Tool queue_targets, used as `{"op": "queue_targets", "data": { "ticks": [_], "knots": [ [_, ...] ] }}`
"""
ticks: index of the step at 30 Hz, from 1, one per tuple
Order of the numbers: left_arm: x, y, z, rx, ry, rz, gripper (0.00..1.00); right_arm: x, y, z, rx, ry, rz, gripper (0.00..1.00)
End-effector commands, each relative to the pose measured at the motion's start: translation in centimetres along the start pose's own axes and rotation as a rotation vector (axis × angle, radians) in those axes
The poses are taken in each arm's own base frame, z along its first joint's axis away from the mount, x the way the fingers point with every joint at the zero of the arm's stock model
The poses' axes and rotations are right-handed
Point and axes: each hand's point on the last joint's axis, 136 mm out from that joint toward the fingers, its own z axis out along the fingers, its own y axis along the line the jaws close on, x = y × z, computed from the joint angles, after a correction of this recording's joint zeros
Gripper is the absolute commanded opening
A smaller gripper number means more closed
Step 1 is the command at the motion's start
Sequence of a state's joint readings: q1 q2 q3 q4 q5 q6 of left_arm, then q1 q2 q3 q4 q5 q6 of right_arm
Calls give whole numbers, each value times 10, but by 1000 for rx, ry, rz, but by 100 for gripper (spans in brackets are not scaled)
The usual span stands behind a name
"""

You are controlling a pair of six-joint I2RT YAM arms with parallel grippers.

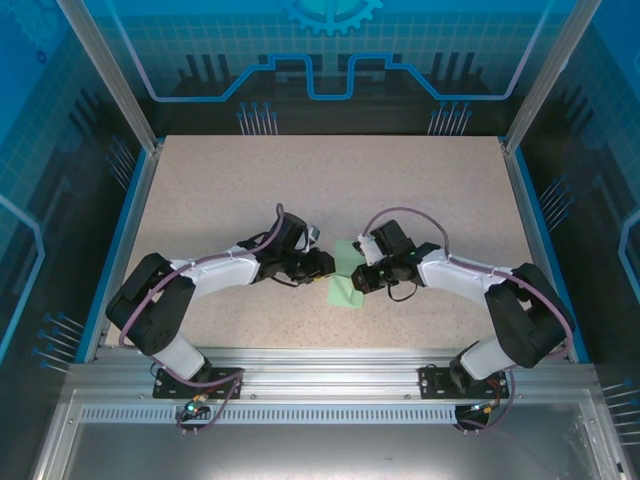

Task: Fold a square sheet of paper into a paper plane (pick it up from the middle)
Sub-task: Fold the triangle a second time at the center of the table.

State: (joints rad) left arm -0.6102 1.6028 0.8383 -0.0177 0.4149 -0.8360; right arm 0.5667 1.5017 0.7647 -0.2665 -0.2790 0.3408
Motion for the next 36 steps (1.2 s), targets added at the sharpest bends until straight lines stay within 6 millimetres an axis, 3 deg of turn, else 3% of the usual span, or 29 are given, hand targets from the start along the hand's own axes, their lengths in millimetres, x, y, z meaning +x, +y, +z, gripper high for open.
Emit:
{"op": "queue_targets", "data": {
  "ticks": [1, 5, 17, 29, 36],
  "knots": [
    [9, -6, 1, 8, 6, 39, 28, 5, -12, -2, 12, 47, 13, 6],
    [13, -10, 7, 5, 24, 53, 28, 8, -24, -1, 61, 82, 19, 6],
    [17, -19, 22, 0, 44, 74, 28, -15, -24, 5, 70, 94, -41, 7],
    [14, -29, 32, 10, 48, 87, 29, -6, -37, 6, 128, 143, -41, 8],
    [18, -29, 43, 4, 68, 92, 29, -10, -40, 9, 128, 137, -45, 8]
  ]
}}
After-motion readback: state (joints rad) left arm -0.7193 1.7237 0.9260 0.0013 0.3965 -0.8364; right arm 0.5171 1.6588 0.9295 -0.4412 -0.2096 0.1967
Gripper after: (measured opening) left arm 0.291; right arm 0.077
